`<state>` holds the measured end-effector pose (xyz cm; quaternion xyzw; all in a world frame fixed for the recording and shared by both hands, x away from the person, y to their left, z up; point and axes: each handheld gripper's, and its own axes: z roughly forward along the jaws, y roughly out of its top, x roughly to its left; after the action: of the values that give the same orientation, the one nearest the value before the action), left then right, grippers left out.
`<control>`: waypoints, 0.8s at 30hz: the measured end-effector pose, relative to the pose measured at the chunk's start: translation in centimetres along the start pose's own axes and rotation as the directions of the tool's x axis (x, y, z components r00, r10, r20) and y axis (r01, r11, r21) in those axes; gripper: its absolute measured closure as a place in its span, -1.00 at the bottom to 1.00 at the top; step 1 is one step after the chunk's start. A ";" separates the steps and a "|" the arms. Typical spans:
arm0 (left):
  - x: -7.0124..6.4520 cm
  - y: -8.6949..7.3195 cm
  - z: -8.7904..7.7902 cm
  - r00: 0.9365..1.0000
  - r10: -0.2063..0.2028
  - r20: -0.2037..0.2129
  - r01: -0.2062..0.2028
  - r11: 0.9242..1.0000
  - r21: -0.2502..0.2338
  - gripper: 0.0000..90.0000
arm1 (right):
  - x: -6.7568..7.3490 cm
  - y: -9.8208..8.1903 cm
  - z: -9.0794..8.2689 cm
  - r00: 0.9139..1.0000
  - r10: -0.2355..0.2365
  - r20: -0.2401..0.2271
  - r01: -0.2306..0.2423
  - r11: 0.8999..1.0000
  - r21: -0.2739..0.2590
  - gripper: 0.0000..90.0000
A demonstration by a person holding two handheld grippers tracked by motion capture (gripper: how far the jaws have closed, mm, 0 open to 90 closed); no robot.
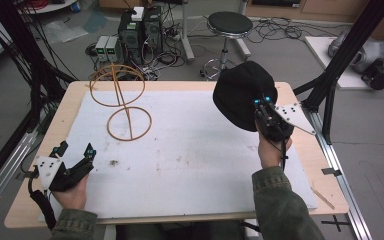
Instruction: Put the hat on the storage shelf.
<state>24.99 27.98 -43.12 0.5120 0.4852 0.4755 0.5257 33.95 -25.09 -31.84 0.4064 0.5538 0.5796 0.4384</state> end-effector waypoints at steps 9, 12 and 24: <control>-0.1 0.0 0.0 1.000 -0.001 0.002 0.001 1.000 0.000 -0.51 | 1.0 1.2 2.2 1.000 0.008 -0.019 -0.008 1.000 -0.017 0.92; -0.1 -0.1 0.0 1.000 -0.001 0.006 0.001 1.000 0.005 -0.51 | 1.7 1.9 3.0 0.999 0.007 -0.032 -0.008 1.000 -0.026 0.92; 0.4 -0.4 0.2 1.000 -0.013 -0.001 0.013 1.000 0.014 -0.51 | 5.3 3.6 5.8 0.996 -0.021 -0.091 0.017 0.999 -0.049 0.92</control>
<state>25.24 28.38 -43.53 0.5120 0.4921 0.4691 0.5250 37.75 -18.40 -27.99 0.3634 0.5631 0.6065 0.4278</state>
